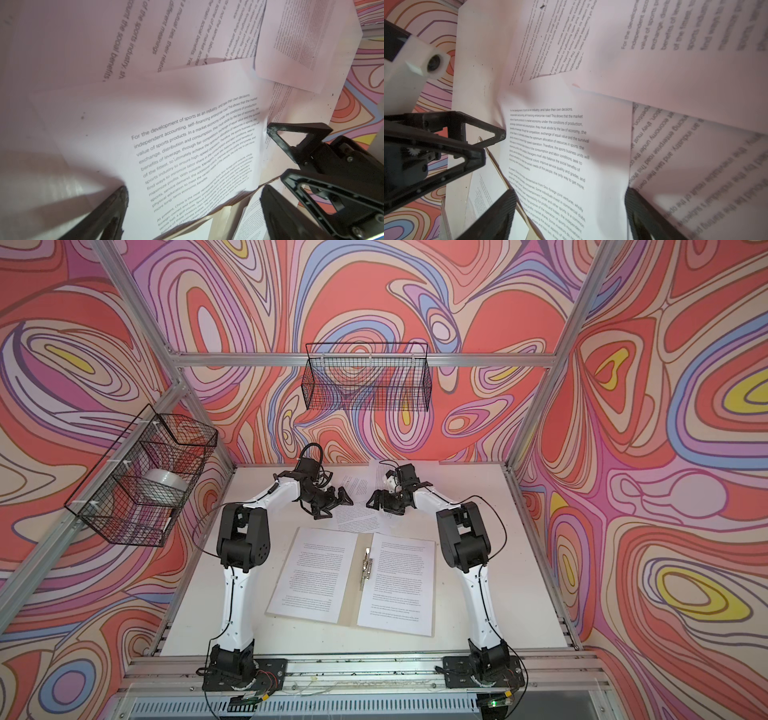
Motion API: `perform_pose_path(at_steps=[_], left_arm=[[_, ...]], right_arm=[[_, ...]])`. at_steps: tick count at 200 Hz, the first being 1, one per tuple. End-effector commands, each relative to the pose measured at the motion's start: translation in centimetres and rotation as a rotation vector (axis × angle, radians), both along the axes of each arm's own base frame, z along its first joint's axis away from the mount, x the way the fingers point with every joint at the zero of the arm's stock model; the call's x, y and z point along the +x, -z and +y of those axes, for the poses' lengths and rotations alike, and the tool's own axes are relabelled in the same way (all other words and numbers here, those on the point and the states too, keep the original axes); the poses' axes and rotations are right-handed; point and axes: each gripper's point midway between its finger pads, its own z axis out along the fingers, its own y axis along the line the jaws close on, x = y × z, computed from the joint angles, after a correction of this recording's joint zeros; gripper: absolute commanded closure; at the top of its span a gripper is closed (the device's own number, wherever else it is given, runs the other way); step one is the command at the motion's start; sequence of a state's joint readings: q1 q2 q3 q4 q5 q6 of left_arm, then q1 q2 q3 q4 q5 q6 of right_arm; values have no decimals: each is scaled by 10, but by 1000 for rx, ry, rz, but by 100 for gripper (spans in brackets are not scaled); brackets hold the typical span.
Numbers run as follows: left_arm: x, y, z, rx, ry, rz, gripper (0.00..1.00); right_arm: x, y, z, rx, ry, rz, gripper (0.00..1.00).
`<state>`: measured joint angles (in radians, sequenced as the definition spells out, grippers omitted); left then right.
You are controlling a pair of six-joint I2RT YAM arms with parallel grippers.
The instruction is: Put the files into the folder
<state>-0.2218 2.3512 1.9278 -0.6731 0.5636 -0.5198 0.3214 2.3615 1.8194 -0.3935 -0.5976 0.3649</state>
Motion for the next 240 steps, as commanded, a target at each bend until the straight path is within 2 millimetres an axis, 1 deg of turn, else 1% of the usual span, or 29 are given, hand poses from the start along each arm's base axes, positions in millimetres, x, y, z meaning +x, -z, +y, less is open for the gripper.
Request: perform_pose_path(at_steps=[1,32,61,79,98,136,147,186,240], left_arm=[[-18,57,6,53,-7,132,0],[-20,63,6,60,-5,142,0],[-20,63,8,76,-4,138,0],[-19,65,9,78,-4,143,0],[-19,66,8,72,-6,146,0],[-19,66,8,76,-6,144,0],[-18,66,9,80,-7,144,0],[-16,65,15,79,-19,145,0],[-15,69,21,86,-31,153,0]], right_arm=[[-22,45,2,0,-19,154,13],[-20,32,15,92,-49,157,13],[-20,12,24,175,-81,142,12],[-19,-1,29,227,-116,112,9],[-18,-13,35,278,-157,82,9],[-26,-28,41,365,-209,68,9],[-30,-29,40,368,-209,73,9],[-50,-16,30,335,-193,119,10],[-58,-17,13,344,-158,158,14]])
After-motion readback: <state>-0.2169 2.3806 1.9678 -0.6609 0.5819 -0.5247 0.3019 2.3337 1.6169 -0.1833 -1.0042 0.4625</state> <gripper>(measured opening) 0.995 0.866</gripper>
